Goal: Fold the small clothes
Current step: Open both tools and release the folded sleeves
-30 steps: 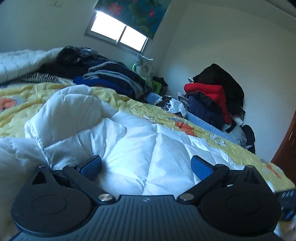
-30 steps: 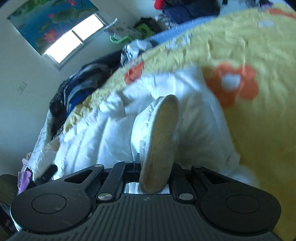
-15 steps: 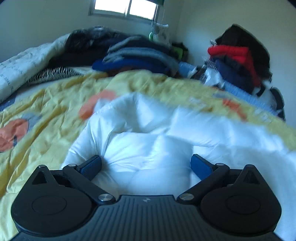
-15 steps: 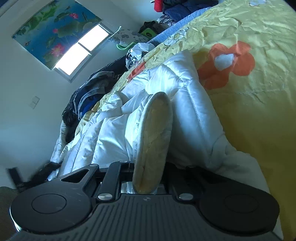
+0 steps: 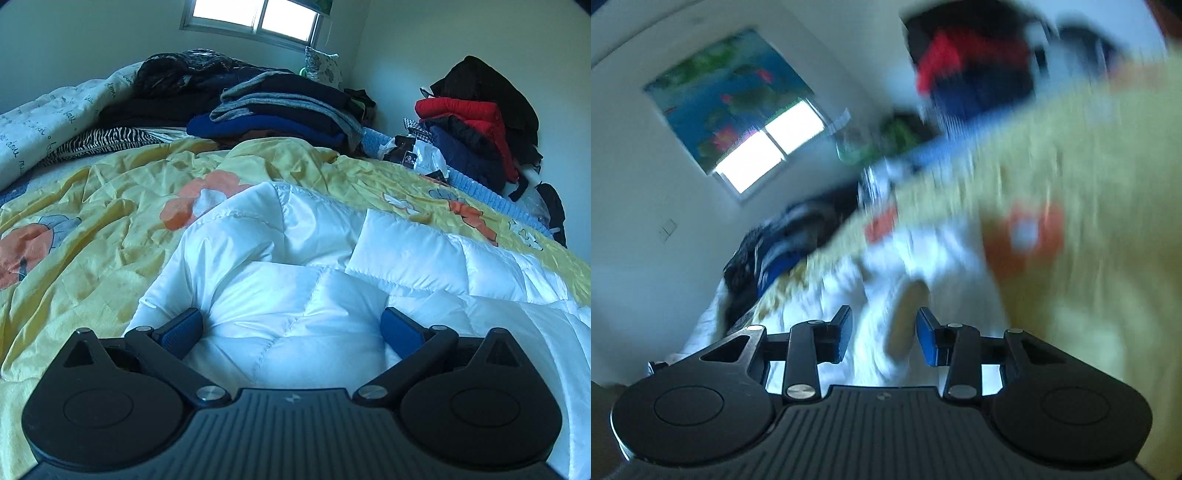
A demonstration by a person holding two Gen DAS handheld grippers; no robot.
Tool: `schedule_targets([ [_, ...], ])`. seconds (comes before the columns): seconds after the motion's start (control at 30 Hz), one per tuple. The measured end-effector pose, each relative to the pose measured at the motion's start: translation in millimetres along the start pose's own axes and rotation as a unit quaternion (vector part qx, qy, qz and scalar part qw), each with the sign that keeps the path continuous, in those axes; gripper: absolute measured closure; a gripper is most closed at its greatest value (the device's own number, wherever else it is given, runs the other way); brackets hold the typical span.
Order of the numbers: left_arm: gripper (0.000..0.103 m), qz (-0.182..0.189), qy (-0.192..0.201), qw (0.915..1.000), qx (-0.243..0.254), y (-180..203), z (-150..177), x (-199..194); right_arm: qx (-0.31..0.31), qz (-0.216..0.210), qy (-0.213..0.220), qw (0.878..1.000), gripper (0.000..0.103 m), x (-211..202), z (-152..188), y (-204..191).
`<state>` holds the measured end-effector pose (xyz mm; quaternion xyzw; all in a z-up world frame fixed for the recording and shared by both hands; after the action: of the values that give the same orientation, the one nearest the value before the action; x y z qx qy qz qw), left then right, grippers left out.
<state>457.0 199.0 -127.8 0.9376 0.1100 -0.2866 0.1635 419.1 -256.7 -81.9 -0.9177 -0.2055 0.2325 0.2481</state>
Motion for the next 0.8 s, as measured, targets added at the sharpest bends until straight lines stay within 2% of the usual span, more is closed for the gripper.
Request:
schedule_targets([
  [0.07, 0.0, 0.0, 0.001, 1.0, -0.001, -0.7, 0.4, -1.3, -0.041, 0.0, 0.023, 0.999, 0.05, -5.1, -9.3, -22.4],
  [0.1, 0.0, 0.001, 0.001, 1.0, -0.002, -0.7, 0.1, -1.3, -0.054, -0.01, 0.016, 0.998, 0.041, 0.2, -12.6, -31.4],
  [0.17, 0.0, 0.002, 0.001, 1.0, -0.003, -1.0, 0.2, -1.2, -0.078, -0.023, 0.008, 0.997, 0.037, 17.8, -15.3, -51.3],
  [0.2, 0.0, 0.002, 0.001, 1.0, -0.003, -1.0, 0.1, -1.0, -0.087, -0.027, -0.006, 0.996, 0.029, 30.0, -15.5, -57.6],
  [0.23, 0.0, 0.002, 0.001, 1.0, -0.003, -1.1, 0.2, -1.0, -0.092, -0.03, -0.034, 0.995, 0.024, 46.4, -12.6, -62.0],
  [0.27, 0.0, 0.002, 0.001, 1.0, -0.003, -1.1, 0.2, -1.1, -0.093, -0.026, -0.065, 0.993, 0.025, 63.2, -8.8, -62.6],
  [0.37, 0.0, 0.002, 0.001, 1.0, -0.004, -1.0, 0.2, -0.8, -0.127, 0.038, -0.158, 0.979, 0.026, 107.1, 19.6, -51.0],
  [0.4, 0.0, 0.003, 0.001, 1.0, -0.005, -1.2, 0.0, -0.5, -0.151, 0.043, -0.173, 0.972, 0.025, 114.5, 31.6, -46.0],
  [0.5, 0.0, 0.005, 0.0, 1.0, -0.007, -1.7, -0.1, 0.7, -0.215, 0.027, -0.14, 0.966, 0.023, 109.1, 55.2, -43.0],
  [0.57, 0.0, 0.006, 0.0, 1.0, -0.008, -1.9, -0.6, 1.7, -0.218, 0.03, -0.139, 0.965, 0.023, 108.5, 56.7, -43.4],
  [0.67, 0.0, -0.001, 0.0, 1.0, -0.004, -0.4, -1.1, 3.4, -0.216, 0.02, -0.147, 0.965, 0.016, 116.2, 56.6, -44.6],
  [0.73, 0.0, -0.006, 0.001, 1.0, 0.001, 1.0, -0.8, 2.1, -0.23, 0.029, -0.144, 0.962, 0.014, 114.3, 59.9, -51.1],
  [0.8, 0.0, -0.007, 0.013, 0.9999, -0.006, -2.9, -1.0, -7.6, -0.228, 0.049, -0.132, 0.963, 0.02, 93.9, 54.9, -57.6],
])
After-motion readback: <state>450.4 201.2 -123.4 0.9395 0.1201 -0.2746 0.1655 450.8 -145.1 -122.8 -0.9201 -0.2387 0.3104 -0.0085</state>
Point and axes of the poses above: each gripper's, at about its wrist camera, not at the fingertips, and x roughly the way its jaws point, y to its right, z to its underside, the point moved 4 cm from there along x, roughly the way its jaws point, and after that the axes turned 3 degrees about -x, right-handed, at the moved point
